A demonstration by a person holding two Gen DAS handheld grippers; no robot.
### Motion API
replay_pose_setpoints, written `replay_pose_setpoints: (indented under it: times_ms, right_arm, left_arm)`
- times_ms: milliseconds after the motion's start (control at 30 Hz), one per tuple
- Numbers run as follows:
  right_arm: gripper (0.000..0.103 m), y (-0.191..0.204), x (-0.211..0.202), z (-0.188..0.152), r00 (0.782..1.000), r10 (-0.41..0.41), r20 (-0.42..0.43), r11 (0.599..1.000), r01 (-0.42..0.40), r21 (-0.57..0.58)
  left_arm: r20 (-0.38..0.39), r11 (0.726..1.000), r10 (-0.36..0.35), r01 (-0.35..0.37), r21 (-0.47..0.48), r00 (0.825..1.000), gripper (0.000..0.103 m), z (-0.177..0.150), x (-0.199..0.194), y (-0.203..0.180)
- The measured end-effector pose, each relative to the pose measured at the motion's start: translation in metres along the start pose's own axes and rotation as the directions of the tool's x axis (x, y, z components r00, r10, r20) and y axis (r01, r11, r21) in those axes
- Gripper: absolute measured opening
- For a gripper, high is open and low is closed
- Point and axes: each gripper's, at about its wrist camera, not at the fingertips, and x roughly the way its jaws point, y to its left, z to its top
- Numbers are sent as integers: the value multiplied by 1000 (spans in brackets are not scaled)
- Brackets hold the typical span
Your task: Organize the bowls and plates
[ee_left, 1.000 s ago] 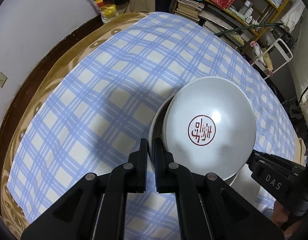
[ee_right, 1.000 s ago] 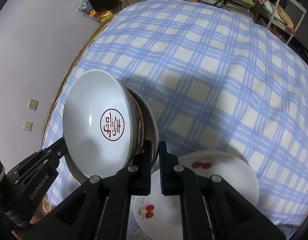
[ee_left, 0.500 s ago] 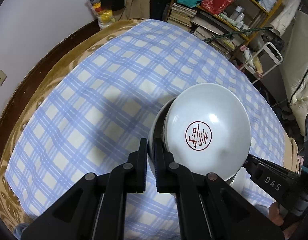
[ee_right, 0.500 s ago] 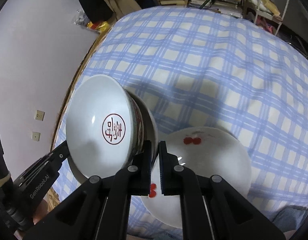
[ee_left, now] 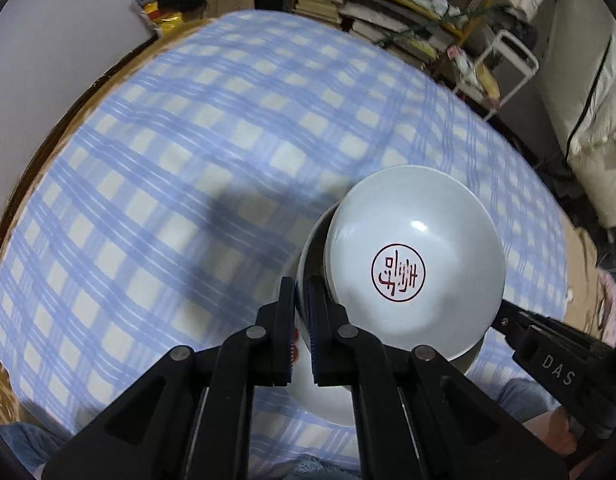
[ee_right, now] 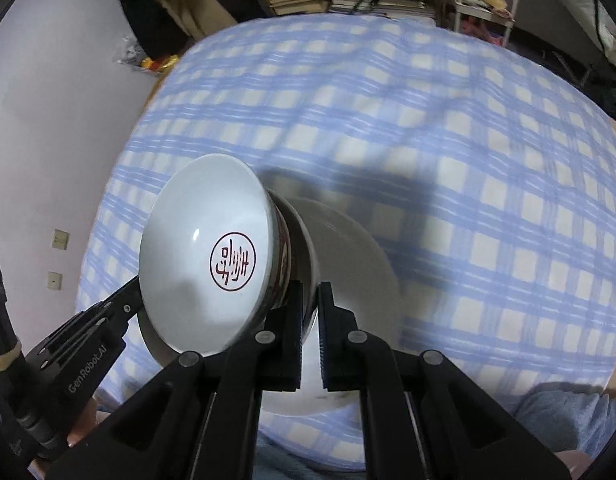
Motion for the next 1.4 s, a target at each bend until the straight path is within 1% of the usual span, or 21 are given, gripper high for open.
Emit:
replay_pose_setpoints:
  times_ms: [133, 267, 333, 400, 533, 667, 733, 767, 800, 833, 867, 900, 933, 1000, 1033, 1100, 1133, 1167, 1200, 1233, 1400]
  right_arm:
    - [8, -15, 9, -8, 1000, 11, 6, 1000, -11, -13]
    - [8, -29, 10, -15, 996, 84, -1, 996, -84, -1]
    - [8, -32, 7, -18, 995, 100, 10, 995, -100, 11]
    - [8, -32, 3, -21, 995, 97, 29, 995, -97, 0]
    - [9, -33, -9, -28, 995, 74, 64, 997, -73, -16]
    - [10, -37, -28, -35, 991, 70, 114, 997, -68, -19]
    - [12, -36, -43, -41, 985, 45, 169, 998, -38, -49]
    - [18, -35, -51, -45, 979, 37, 198, 998, -25, -61]
    - [30, -34, -58, -47, 974, 32, 226, 997, -16, -71]
    - [37, -32, -67, -51, 966, 30, 257, 996, -9, -84]
    - [50, -31, -75, -54, 957, 24, 289, 995, 4, -96]
    - [56, -29, -83, -58, 947, 19, 322, 994, 17, -109]
    - [57, -27, -92, -63, 931, 11, 364, 992, 36, -123]
    - [67, -23, -107, -71, 907, 4, 422, 986, 66, -151]
    - [69, -21, -112, -75, 897, 10, 442, 984, 69, -163]
    - [76, -20, -124, -81, 877, 16, 481, 983, 75, -169]
    - [77, -20, -130, -86, 862, 19, 507, 983, 76, -166]
    - [81, -21, -133, -88, 854, 21, 520, 983, 76, -165]
    - [85, -22, -137, -91, 846, 24, 533, 983, 77, -166]
    - [86, -22, -140, -95, 835, 25, 549, 983, 80, -167]
    - [99, -22, -153, -117, 780, 12, 625, 976, 128, -179]
  left_arm:
    - [-4, 999, 10, -9, 34, 1000, 5, -10, 7, -9]
    - [38, 992, 82, -86, 94, 996, 10, -14, 0, -18]
    - [43, 992, 84, -88, 89, 996, 11, -14, -3, -17]
    - [51, 992, 90, -94, 86, 995, 12, -16, -8, -16]
    - [121, 980, 167, -178, 88, 979, 12, -21, -26, -17]
    - [153, 982, 164, -176, 73, 975, 13, -26, -47, -11]
    - [198, 975, 188, -207, 79, 962, 14, -33, -60, -11]
    - [223, 973, 189, -213, 86, 956, 16, -37, -68, -12]
    - [244, 972, 193, -219, 86, 950, 18, -41, -75, -12]
    - [263, 971, 194, -223, 84, 945, 18, -44, -80, -13]
    - [292, 968, 204, -236, 79, 934, 20, -50, -89, -13]
    - [318, 966, 213, -249, 77, 924, 24, -54, -96, -13]
    - [344, 963, 220, -259, 74, 913, 26, -58, -102, -14]
    - [399, 957, 230, -280, 72, 888, 43, -68, -116, -15]
    - [425, 955, 232, -287, 70, 875, 47, -72, -123, -16]
    - [486, 948, 238, -309, 71, 841, 50, -83, -137, -18]
    - [504, 946, 239, -317, 74, 830, 52, -88, -141, -19]
    - [520, 944, 239, -321, 73, 820, 63, -91, -145, -19]
    - [536, 945, 236, -320, 68, 810, 80, -95, -149, -19]
    - [557, 949, 221, -307, 65, 801, 84, -100, -154, -19]
    - [608, 956, 213, -292, 33, 765, 90, -115, -169, -13]
